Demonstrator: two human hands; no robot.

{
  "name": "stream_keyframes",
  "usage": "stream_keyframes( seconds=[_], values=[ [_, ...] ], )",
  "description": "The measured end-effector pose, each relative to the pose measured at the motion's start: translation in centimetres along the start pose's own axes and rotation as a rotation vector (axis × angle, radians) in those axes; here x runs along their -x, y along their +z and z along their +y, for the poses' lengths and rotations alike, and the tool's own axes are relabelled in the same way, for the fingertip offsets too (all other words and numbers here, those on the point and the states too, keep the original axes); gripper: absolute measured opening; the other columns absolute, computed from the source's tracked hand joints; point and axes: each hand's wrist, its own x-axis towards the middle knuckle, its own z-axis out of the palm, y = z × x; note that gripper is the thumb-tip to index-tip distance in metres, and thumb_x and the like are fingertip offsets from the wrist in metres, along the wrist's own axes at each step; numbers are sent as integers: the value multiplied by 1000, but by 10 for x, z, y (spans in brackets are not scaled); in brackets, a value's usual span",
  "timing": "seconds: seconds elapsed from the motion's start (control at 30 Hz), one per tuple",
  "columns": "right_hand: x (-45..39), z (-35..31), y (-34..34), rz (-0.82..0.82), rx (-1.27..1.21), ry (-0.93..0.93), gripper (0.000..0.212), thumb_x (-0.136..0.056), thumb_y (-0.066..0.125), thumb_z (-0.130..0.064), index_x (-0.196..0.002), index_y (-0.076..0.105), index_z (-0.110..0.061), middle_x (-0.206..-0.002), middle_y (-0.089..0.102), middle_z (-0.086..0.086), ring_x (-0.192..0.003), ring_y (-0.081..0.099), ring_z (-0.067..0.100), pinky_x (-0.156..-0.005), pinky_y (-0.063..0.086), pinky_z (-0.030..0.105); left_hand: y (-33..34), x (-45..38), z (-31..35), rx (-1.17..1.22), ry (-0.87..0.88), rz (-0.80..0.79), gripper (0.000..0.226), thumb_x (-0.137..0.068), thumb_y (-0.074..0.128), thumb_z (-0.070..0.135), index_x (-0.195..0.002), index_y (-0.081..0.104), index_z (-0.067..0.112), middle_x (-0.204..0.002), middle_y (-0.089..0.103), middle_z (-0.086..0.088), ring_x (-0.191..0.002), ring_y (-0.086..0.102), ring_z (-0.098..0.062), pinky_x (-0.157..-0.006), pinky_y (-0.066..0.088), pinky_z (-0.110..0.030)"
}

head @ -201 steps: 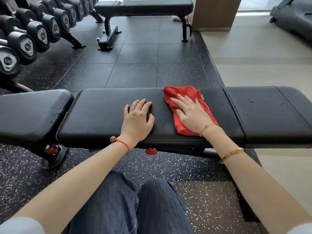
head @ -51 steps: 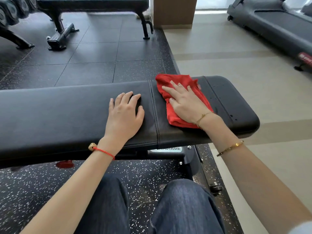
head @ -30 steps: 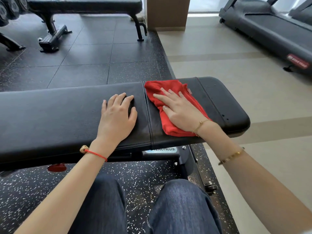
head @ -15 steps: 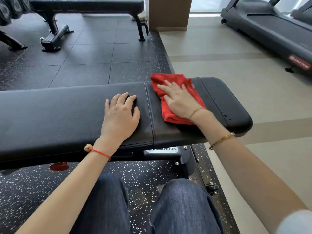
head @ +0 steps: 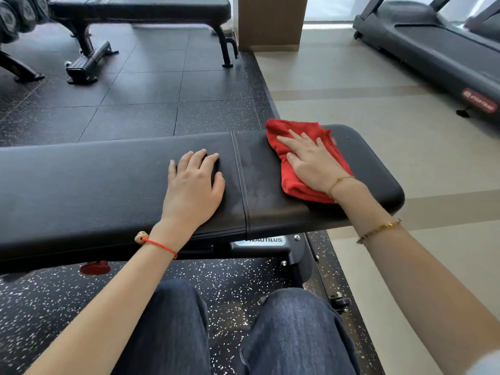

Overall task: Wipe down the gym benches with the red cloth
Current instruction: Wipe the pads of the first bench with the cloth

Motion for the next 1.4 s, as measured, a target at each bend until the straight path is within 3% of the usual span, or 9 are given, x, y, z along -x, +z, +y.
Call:
stream_keyframes(
  seconds=[0.27, 0.47, 0.63, 0.9, 1.07, 1.23, 1.4],
  values=[
    [39, -13, 14, 48, 10, -80, 50, -101, 35, -21, -149, 28, -30, -161, 16, -2, -149, 11, 21, -122, 1, 41, -1, 1, 2, 39, 1, 49, 40, -97, 48, 26, -135, 54, 17, -145, 48, -4, -140, 36, -25, -120, 18, -51],
    [71, 30, 6, 186, 49, 71, 49, -100, 35, -23, -148, 31, -32, -160, 20, -3, -148, 16, 23, -120, 3, 39, -2, -1, 7, 121, -13, 104, 29, -93, 54, 21, -119, 65, 16, -130, 61, -4, -128, 49, -27, -112, 33, -50],
    [26, 66, -17, 79, -11, 167, 48, -102, 31, -22, -150, 27, -31, -162, 11, 0, -150, 8, 23, -120, -3, 42, 2, 1, 14, 116, -22, 111, 30, -93, 54, 22, -120, 64, 14, -131, 60, -5, -129, 48, -28, -112, 32, -51],
    [62, 58, -5, 99, 18, -14, 51, -101, 34, -21, -150, 25, -32, -162, 12, -1, -150, 7, 22, -121, -1, 42, 7, 5, 13, 120, -10, 132, 30, -93, 55, 19, -121, 63, 13, -133, 59, -8, -130, 48, -29, -114, 30, -53],
    [41, 65, -14, 45, -37, 41, 49, -102, 31, -21, -150, 26, -32, -162, 10, -1, -150, 5, 21, -121, -3, 41, 7, 6, 13, 103, -6, 128, 32, -94, 55, 19, -124, 62, 12, -135, 58, -9, -132, 47, -28, -115, 29, -53],
    [-18, 50, -17, 13, -3, 142, 51, -102, 28, -21, -152, 21, -26, -162, 5, 5, -150, 3, 27, -120, -5, 44, 6, 7, 16, 90, -20, 127, 32, -94, 54, 20, -124, 62, 13, -136, 57, -9, -133, 46, -29, -115, 28, -51],
    [-20, 16, -4, -19, 49, 8, 50, -102, 29, -21, -152, 22, -24, -162, 5, 7, -150, 5, 26, -120, -2, 44, 6, 7, 16, 89, -15, 138, 31, -93, 54, 19, -123, 62, 13, -134, 59, -8, -132, 47, -29, -115, 30, -51]
  ],
)
